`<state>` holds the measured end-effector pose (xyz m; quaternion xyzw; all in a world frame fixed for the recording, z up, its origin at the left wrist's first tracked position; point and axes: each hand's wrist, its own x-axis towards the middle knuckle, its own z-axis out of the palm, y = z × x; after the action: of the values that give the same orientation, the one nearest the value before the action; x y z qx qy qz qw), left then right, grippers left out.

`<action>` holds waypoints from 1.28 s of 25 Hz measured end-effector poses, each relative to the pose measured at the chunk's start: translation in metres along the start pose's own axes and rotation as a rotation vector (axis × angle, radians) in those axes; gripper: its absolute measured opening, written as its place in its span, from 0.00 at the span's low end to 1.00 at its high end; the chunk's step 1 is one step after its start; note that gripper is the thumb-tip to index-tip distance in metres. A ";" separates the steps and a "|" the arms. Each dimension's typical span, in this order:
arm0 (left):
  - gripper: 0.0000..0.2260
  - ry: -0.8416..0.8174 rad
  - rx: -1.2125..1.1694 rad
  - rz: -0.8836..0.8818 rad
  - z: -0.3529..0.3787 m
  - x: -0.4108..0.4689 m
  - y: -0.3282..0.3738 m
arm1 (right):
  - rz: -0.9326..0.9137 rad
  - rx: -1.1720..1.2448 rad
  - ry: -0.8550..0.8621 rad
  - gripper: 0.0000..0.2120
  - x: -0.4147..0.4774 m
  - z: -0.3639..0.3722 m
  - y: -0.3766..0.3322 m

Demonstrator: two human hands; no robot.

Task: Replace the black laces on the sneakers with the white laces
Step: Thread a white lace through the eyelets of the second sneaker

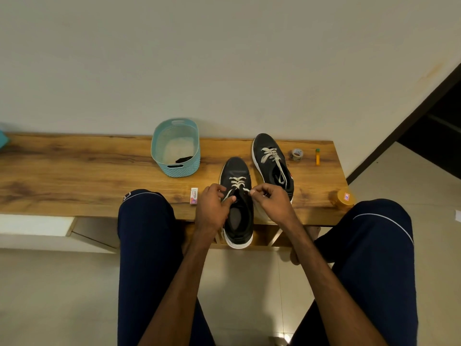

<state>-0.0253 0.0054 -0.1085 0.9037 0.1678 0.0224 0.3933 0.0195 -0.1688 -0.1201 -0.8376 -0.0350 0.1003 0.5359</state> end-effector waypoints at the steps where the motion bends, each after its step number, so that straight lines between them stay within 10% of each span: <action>1: 0.17 -0.022 -0.024 -0.009 0.004 0.001 -0.002 | -0.018 -0.013 0.015 0.04 0.003 0.000 0.000; 25: 0.04 0.029 -0.446 -0.136 0.038 0.016 -0.027 | -0.311 -0.521 -0.029 0.10 0.014 0.041 0.003; 32: 0.04 0.247 -0.802 -0.089 0.004 0.008 0.007 | -0.187 -0.656 -0.004 0.39 0.000 0.044 0.006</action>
<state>-0.0152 0.0007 -0.1072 0.6613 0.2304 0.1772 0.6915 0.0101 -0.1320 -0.1429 -0.9583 -0.1433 0.0358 0.2448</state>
